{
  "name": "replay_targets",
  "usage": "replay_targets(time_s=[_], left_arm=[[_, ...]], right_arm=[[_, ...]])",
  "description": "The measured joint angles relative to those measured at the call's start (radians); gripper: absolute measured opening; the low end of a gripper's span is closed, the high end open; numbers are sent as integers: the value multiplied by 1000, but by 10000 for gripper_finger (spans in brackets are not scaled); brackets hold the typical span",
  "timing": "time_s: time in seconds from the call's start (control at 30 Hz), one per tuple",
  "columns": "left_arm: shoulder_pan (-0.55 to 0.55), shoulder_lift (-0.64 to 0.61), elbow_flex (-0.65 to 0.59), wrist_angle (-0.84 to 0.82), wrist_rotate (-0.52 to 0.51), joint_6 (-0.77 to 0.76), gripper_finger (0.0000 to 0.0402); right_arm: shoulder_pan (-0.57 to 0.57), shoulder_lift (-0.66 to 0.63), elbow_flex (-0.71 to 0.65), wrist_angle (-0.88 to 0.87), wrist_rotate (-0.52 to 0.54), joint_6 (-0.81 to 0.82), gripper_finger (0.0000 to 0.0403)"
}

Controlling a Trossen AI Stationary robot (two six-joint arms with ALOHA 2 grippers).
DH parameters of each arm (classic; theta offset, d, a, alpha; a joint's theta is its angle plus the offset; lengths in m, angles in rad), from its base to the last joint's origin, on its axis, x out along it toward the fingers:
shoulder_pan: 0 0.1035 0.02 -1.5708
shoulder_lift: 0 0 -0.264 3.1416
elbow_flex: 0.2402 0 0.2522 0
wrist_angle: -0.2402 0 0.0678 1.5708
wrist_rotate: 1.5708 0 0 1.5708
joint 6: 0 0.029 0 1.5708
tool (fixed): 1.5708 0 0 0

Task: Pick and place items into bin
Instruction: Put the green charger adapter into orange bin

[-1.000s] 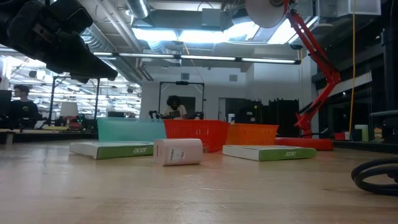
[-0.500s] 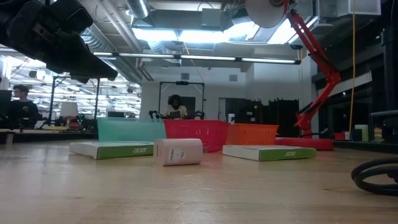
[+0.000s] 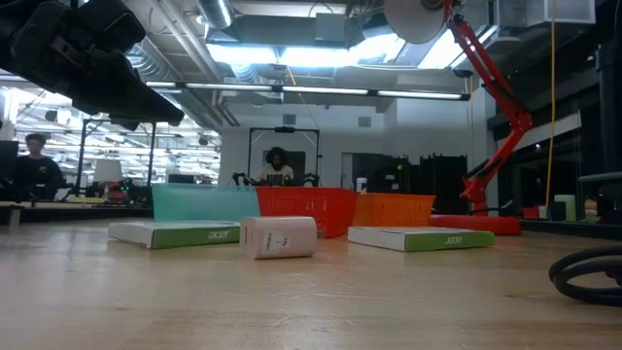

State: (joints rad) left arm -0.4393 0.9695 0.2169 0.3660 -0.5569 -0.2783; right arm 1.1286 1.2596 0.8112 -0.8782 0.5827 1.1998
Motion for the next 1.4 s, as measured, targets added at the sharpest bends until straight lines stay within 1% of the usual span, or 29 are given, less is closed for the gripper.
replay_targets(time_s=[0.23, 0.37, 0.53, 0.63, 0.7, 0.83, 0.93, 1.1, 1.23, 1.4], left_arm=[[0, 0, 0, 0, 0, 0, 3], [0, 0, 0, 0, 0, -24, 3], [0, 0, 0, -2, 0, -49, 3], [0, 0, 0, -2, 0, -49, 3], [0, 0, 0, -2, 0, -50, 3], [0, 0, 0, -2, 0, -50, 3], [0, 0, 0, -2, 0, -50, 3], [0, 0, 0, -3, 1, -50, 3], [0, 0, 0, -3, 9, -50, 3], [0, 0, 0, -3, 14, -50, 3]], right_arm=[[0, 81, 0, -48, -3, 3, 266], [0, 130, 0, -68, -4, 51, 263], [-2, 185, 0, -53, -24, 58, 263], [-9, 217, 0, -53, -31, 101, 263], [-20, 237, 0, -51, -34, 102, 263], [-41, 262, 0, -41, -38, 77, 263], [-61, 270, 0, -33, -64, 70, 263], [-88, 272, 0, 12, -81, 0, 263], [-113, 278, -1, 15, -111, -33, 263], [-137, 277, -61, 117, -141, -69, 263]])
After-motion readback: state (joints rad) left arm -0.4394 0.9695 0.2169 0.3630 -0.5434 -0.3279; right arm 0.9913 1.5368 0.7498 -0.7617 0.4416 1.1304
